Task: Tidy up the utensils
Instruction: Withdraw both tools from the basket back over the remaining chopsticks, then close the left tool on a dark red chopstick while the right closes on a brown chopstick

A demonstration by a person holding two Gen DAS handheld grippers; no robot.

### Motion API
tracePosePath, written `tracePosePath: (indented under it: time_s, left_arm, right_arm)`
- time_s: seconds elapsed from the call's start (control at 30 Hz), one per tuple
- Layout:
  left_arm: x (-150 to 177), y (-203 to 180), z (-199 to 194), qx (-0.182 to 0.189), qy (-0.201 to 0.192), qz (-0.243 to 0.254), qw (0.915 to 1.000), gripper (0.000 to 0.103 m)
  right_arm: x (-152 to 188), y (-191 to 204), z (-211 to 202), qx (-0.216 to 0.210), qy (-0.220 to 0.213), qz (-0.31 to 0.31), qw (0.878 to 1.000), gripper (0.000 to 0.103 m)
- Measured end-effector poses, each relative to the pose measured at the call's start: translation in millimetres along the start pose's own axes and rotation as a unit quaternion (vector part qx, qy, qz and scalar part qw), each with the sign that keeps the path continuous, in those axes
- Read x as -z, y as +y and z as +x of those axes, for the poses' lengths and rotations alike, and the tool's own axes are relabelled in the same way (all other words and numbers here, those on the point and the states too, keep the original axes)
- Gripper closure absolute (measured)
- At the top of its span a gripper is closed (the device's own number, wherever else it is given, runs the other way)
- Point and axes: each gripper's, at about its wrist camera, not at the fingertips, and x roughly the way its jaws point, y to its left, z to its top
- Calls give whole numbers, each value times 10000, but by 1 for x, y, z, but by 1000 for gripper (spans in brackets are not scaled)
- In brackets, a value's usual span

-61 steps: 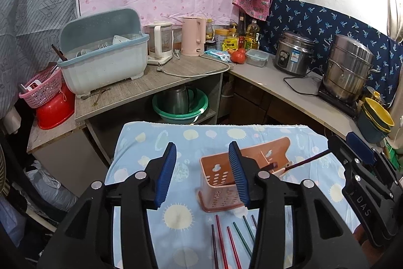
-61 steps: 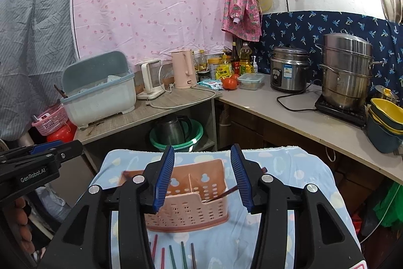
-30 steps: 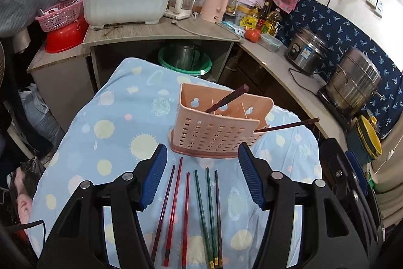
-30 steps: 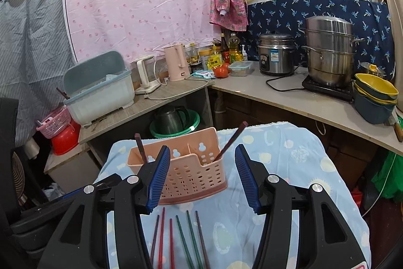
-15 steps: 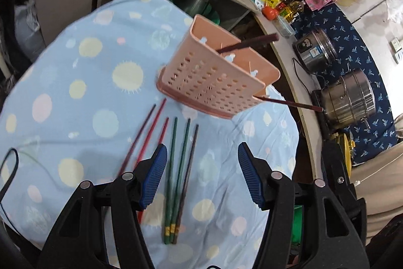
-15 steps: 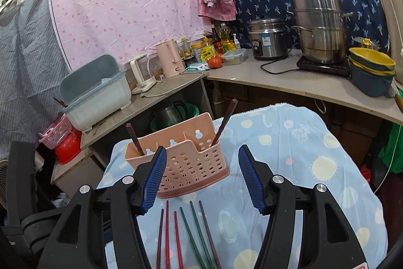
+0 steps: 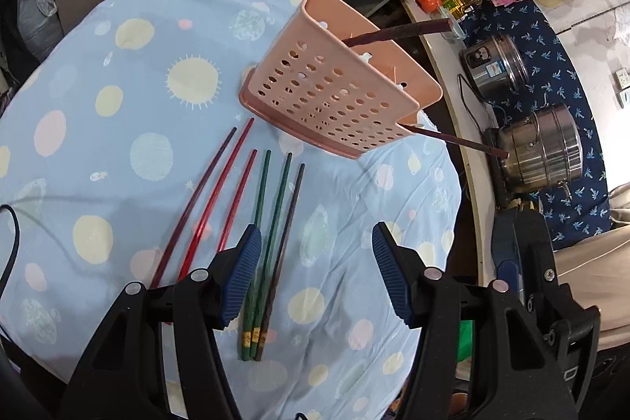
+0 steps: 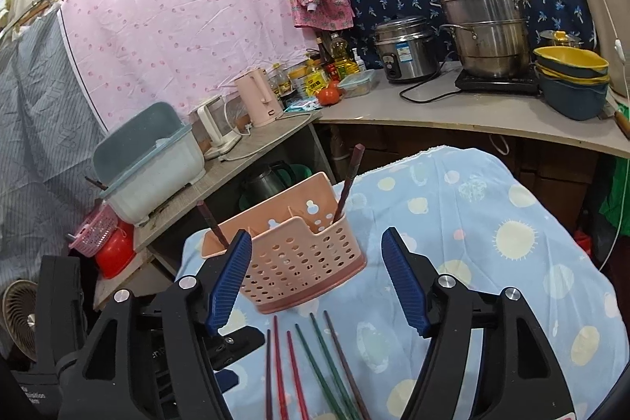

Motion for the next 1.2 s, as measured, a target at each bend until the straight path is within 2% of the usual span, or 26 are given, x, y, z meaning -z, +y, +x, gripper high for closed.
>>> tracePosePath:
  time_s: [0.2, 0.3, 0.4, 0.63, 0.77, 0.97, 1.2]
  left_arm:
    - [-2, -2, -8, -441, -491, 466, 9967, 47]
    - [-4, 1, -10, -731, -720, 729, 9921, 47]
    - [0, 7, -10, -1121, -964, 1135, 9825, 47]
    - [23, 28, -3, -1645, -1086, 1897, 9619, 47]
    - [40, 44, 6, -1779, -929, 2132, 9562, 47]
    - [68, 70, 20, -1988, -666, 2453, 9465, 47]
    - [88, 94, 27, -2045, -511, 2715, 9391, 47]
  right_arm:
    - [2, 9, -1, 514, 106, -812, 9953, 36]
    - [9, 4, -4, 582, 252, -960, 9934, 36]
    - [21, -1, -9, 660, 424, -1125, 9905, 32]
    - [66, -16, -14, 798, 1034, -1325, 9825, 32]
    - [96, -29, -14, 810, 1481, -1266, 9775, 32]
    - [136, -45, -13, 875, 1932, -1259, 9691, 33]
    - [164, -48, -9, 751, 2215, -1308, 9634, 44]
